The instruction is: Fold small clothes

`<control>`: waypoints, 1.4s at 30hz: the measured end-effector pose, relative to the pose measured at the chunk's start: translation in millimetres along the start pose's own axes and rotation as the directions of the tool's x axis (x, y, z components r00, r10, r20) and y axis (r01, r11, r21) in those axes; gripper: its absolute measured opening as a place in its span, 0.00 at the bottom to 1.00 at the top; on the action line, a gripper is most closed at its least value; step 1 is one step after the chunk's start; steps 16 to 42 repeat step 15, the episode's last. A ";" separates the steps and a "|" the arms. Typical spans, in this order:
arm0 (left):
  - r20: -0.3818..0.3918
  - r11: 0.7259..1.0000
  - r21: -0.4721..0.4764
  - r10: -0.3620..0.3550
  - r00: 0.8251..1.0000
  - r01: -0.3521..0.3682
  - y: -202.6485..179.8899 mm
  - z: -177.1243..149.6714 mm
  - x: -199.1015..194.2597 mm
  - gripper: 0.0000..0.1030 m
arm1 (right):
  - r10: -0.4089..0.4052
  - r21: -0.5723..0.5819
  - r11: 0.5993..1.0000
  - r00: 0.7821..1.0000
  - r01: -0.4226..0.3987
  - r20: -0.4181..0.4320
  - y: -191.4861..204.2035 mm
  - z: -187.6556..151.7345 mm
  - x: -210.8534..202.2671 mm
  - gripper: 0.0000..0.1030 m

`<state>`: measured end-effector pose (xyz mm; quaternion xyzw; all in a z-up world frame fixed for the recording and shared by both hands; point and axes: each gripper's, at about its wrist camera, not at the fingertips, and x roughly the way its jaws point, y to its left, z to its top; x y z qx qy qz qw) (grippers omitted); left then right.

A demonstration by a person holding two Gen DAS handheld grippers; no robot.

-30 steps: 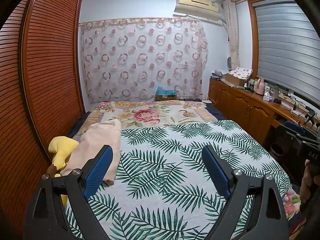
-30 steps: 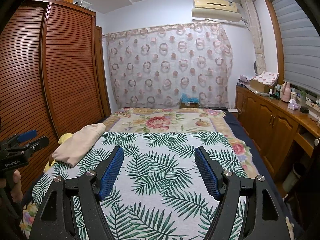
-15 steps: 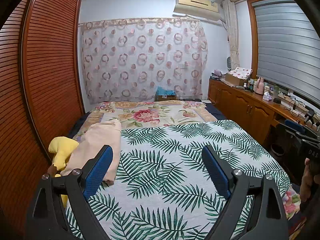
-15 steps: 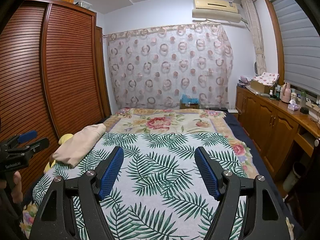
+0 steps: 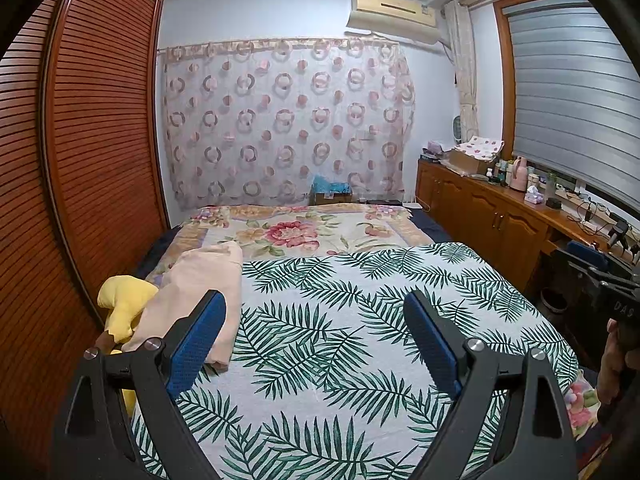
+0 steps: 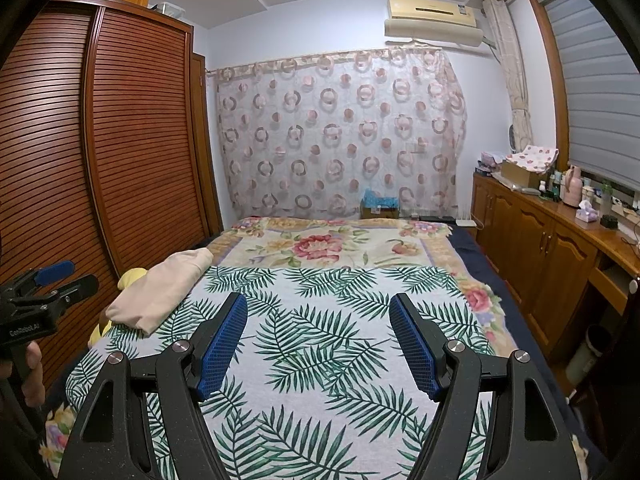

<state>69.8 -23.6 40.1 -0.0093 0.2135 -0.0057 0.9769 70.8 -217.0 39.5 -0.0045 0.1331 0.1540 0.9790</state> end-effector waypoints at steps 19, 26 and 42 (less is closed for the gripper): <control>0.001 1.000 -0.001 0.002 1.000 -0.002 0.5 0.3 -0.4 0.88 | 0.005 0.004 1.000 1.000 -0.005 0.006 -2.4 -0.3 0.4 0.73; 0.001 1.000 -0.001 0.002 1.000 -0.002 0.5 0.3 -0.4 0.88 | 0.005 0.004 1.000 1.000 -0.005 0.006 -2.4 -0.3 0.4 0.73; 0.001 1.000 -0.001 0.002 1.000 -0.002 0.5 0.3 -0.4 0.88 | 0.005 0.004 1.000 1.000 -0.005 0.006 -2.4 -0.3 0.4 0.73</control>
